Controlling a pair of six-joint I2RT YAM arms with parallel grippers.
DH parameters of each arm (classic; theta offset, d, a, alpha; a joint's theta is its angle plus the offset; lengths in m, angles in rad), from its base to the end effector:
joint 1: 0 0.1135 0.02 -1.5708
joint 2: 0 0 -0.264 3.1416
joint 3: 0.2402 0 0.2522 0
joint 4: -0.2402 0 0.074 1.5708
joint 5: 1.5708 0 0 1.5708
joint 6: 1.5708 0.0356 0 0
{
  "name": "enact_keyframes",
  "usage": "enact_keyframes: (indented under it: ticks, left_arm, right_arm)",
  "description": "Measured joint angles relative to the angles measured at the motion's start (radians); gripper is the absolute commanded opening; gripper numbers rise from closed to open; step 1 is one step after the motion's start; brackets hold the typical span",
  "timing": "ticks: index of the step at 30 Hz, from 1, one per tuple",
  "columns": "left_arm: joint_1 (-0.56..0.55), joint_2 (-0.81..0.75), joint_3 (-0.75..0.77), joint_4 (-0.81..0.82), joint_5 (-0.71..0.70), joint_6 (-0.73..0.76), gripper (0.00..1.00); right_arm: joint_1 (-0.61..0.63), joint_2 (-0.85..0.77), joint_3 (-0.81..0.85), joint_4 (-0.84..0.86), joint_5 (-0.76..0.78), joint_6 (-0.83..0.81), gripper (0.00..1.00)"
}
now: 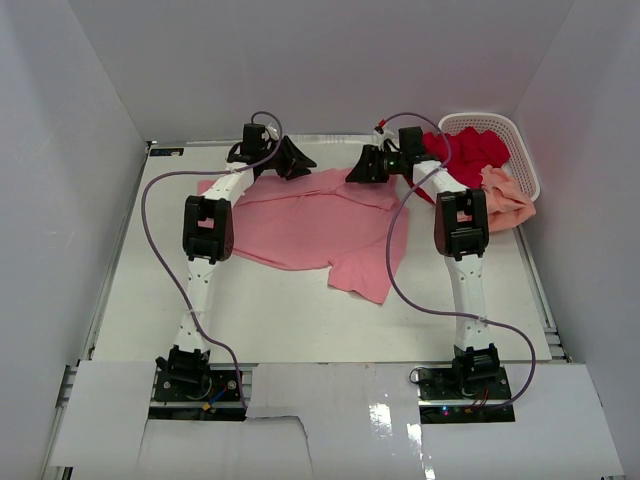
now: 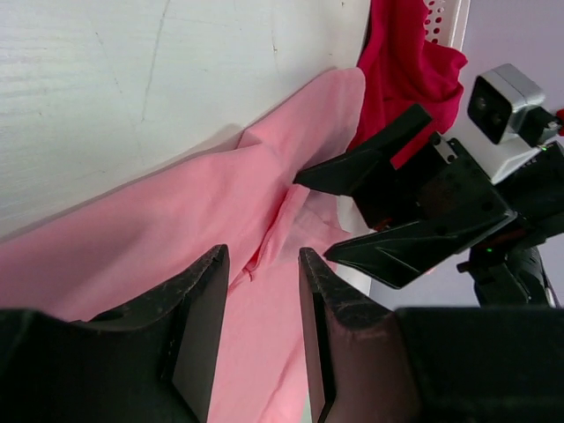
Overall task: Fold and stack the t-shirts
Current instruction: Fold the flattened tshirt in 1/3 of the way
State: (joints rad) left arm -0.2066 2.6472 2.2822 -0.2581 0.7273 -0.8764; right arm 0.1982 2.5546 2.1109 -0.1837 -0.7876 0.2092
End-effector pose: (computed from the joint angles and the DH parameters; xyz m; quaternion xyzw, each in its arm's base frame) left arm 0.5670 -0.1430 0.1487 -0.1200 0.8388 -0.4910 0.2023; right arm 0.5510 0.1364 0.1506 -0.1698 0.8236 0.4196 0.3418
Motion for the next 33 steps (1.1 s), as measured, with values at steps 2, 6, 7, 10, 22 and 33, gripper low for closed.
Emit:
enact_keyframes:
  ticks: [2, 6, 7, 10, 22, 33]
  left_arm:
    - [0.000, 0.000, 0.000, 0.009, 0.006, -0.007, 0.47]
    - [-0.003, 0.000, 0.000, 0.024, 0.017, -0.015, 0.47]
    - [-0.003, 0.000, 0.000, 0.026, 0.018, -0.016, 0.47]
    - [-0.006, 0.000, -0.003, 0.031, 0.023, -0.017, 0.47]
    - [-0.019, 0.057, -0.035, 0.050, 0.051, -0.027, 0.46]
    - [-0.021, 0.064, -0.047, 0.064, 0.076, -0.037, 0.45]
  right_arm:
    - [0.000, 0.016, 0.007, 0.003, -0.007, 0.002, 0.77]
    - [0.003, 0.037, 0.021, 0.024, -0.032, 0.016, 0.68]
    - [0.003, 0.039, 0.021, 0.028, -0.035, 0.016, 0.62]
    - [0.006, 0.047, 0.021, 0.028, -0.039, 0.016, 0.39]
    - [0.018, 0.056, 0.021, 0.024, -0.052, 0.020, 0.08]
    - [0.023, 0.001, -0.092, 0.026, -0.105, 0.024, 0.08]
